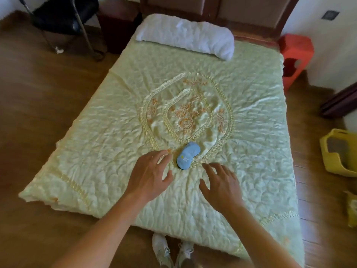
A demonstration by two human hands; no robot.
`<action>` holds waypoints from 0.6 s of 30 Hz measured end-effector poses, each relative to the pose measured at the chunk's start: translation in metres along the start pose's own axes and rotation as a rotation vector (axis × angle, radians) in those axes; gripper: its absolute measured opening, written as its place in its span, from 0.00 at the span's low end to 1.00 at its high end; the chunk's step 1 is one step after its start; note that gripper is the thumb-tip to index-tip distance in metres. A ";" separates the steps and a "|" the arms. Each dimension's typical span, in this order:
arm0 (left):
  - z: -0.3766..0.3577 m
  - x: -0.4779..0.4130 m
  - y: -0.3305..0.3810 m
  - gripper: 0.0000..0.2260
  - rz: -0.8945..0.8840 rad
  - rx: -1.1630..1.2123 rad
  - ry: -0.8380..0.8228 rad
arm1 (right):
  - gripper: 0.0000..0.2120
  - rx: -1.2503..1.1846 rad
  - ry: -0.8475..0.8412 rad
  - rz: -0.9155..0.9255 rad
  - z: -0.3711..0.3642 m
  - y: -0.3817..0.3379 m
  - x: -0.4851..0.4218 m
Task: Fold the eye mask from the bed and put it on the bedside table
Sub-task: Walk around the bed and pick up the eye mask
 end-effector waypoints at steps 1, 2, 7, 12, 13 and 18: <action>-0.008 -0.012 0.002 0.22 -0.029 -0.018 -0.005 | 0.23 -0.007 0.001 -0.011 -0.009 0.007 -0.003; -0.016 -0.023 0.003 0.22 -0.055 -0.035 -0.013 | 0.23 -0.019 -0.001 -0.019 -0.019 0.015 -0.006; -0.083 -0.055 -0.008 0.23 -0.146 -0.136 -0.095 | 0.23 -0.040 -0.045 0.027 -0.084 0.052 -0.020; -0.170 -0.075 -0.042 0.24 -0.191 -0.238 -0.268 | 0.24 -0.034 -0.084 0.047 -0.169 0.079 -0.052; -0.187 -0.081 -0.048 0.24 -0.198 -0.246 -0.293 | 0.24 -0.043 -0.101 0.048 -0.188 0.083 -0.058; -0.262 -0.127 -0.074 0.25 -0.230 -0.274 -0.314 | 0.28 -0.008 -0.178 0.097 -0.277 0.102 -0.096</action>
Point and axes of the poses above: each hand's wrist, its own x-axis away from the middle knuckle, its own z-axis out of the back of the hand, y = z × x, the point moved 2 cm from there along -x, towards the middle knuckle, and after that the axes turned 12 degrees about z, right-handed, at the moved point
